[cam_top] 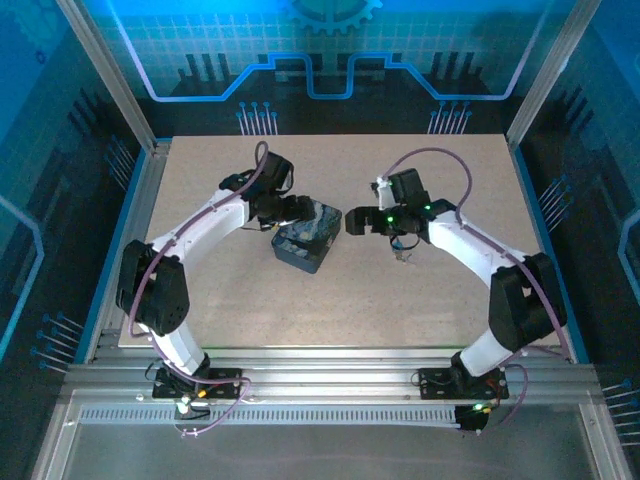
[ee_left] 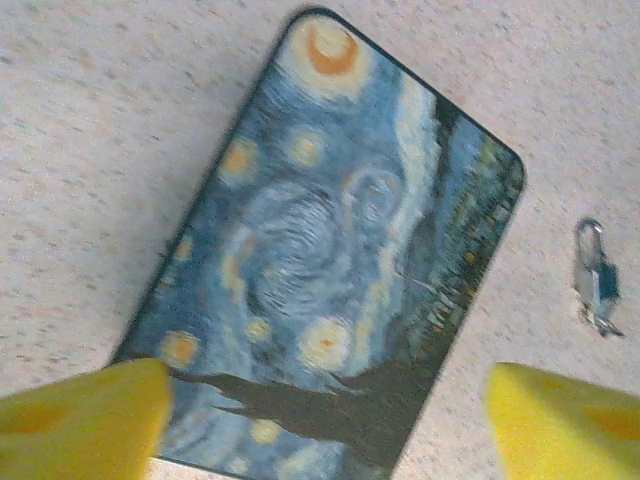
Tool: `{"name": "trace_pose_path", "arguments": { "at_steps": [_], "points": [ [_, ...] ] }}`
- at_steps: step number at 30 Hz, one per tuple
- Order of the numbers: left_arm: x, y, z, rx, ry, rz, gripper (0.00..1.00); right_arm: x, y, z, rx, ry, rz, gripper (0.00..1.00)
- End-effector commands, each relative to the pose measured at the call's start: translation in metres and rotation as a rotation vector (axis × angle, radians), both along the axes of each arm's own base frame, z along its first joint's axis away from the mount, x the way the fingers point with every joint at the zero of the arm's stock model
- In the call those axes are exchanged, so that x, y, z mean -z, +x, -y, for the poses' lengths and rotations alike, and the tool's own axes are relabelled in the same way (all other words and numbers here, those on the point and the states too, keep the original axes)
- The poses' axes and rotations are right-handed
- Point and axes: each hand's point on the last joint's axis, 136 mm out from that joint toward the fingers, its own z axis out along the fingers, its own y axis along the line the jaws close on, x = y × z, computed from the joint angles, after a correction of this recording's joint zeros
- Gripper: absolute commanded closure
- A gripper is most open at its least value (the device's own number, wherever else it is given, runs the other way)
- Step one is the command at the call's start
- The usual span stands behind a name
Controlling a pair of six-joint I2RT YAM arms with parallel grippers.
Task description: Unlock the padlock with the key
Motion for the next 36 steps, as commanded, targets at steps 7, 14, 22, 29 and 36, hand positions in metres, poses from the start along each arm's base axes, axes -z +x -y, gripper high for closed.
{"name": "trace_pose_path", "arguments": {
  "at_steps": [7,14,22,29,36],
  "points": [
    [-0.031,0.031,-0.110,-0.133,0.395,0.393,0.01,-0.016,0.001,0.127,0.255,-0.327,0.329,0.00],
    [-0.014,0.018,-0.145,-0.029,0.465,0.732,0.01,-0.015,-0.009,0.169,0.334,-0.265,0.448,0.00],
    [0.034,0.003,-0.135,0.073,0.442,0.804,0.01,0.017,-0.006,0.200,0.364,-0.303,0.476,0.00],
    [0.031,-0.005,-0.155,-0.018,0.409,0.914,0.01,0.018,0.005,0.205,0.385,-0.287,0.624,0.00],
    [0.048,-0.003,-0.163,-0.034,0.366,0.887,0.01,0.034,0.028,0.169,0.228,-0.239,0.614,0.00]
  ]
}}
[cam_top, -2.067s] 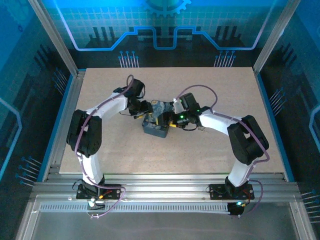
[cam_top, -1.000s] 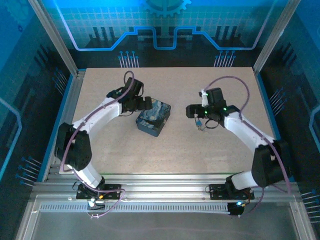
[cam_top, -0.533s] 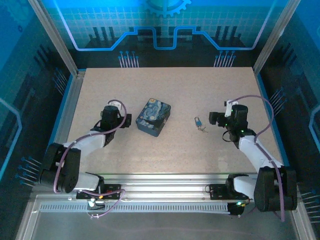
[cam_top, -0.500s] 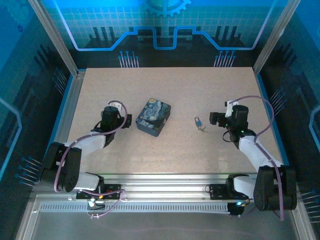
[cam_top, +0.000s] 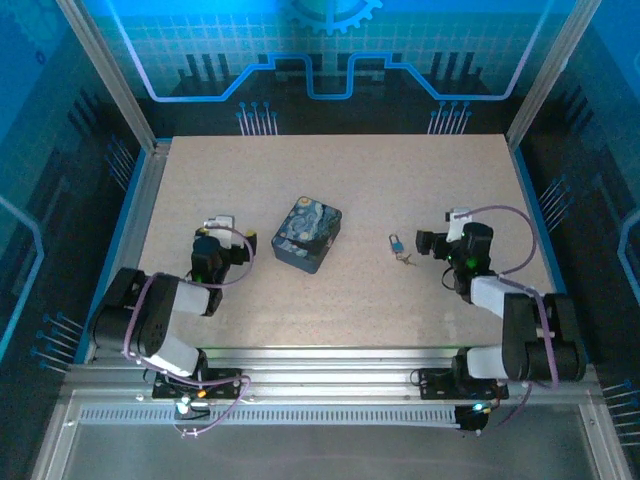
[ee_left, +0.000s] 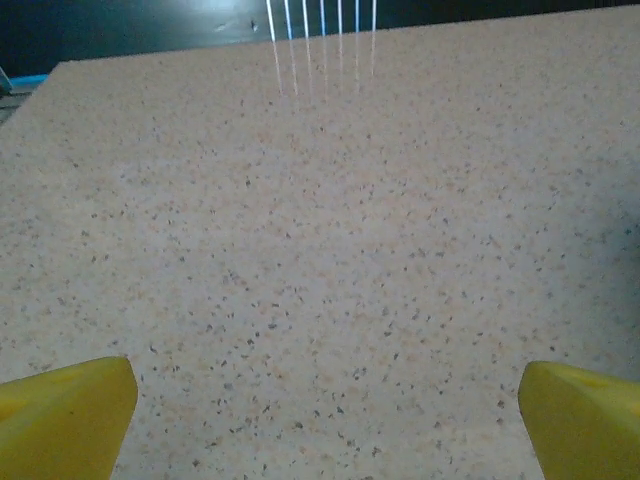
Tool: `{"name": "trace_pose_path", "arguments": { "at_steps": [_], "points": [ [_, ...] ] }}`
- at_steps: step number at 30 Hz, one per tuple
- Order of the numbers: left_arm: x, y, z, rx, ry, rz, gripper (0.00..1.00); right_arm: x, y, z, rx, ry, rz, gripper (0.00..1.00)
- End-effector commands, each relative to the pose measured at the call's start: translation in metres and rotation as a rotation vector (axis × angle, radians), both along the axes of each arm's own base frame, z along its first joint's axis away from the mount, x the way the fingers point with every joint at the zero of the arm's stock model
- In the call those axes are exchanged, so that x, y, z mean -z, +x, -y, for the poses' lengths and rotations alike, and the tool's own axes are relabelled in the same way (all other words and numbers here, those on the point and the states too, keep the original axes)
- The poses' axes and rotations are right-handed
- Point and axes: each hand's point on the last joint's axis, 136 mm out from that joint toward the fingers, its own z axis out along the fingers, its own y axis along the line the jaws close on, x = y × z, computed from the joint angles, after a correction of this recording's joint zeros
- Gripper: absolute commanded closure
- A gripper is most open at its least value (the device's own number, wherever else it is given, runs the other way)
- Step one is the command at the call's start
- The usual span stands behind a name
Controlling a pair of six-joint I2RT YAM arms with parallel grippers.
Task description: Unlock the padlock with the key
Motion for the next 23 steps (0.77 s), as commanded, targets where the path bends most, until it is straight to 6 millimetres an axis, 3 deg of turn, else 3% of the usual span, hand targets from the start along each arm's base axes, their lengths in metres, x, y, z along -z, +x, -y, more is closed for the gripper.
{"name": "trace_pose_path", "arguments": {
  "at_steps": [1,7,23],
  "points": [
    [-0.024,0.011,0.002,0.014,-0.046,0.091,0.01,-0.017,0.021,-0.026,-0.120,-0.054,0.109,0.00],
    [-0.021,0.020,-0.023,-0.134,-0.060,0.054,0.01,-0.012,0.020,-0.028,-0.107,-0.084,0.124,0.00],
    [-0.020,0.023,-0.021,-0.092,-0.097,0.031,0.01,-0.011,0.020,-0.028,-0.105,-0.089,0.121,0.00]
  ]
}}
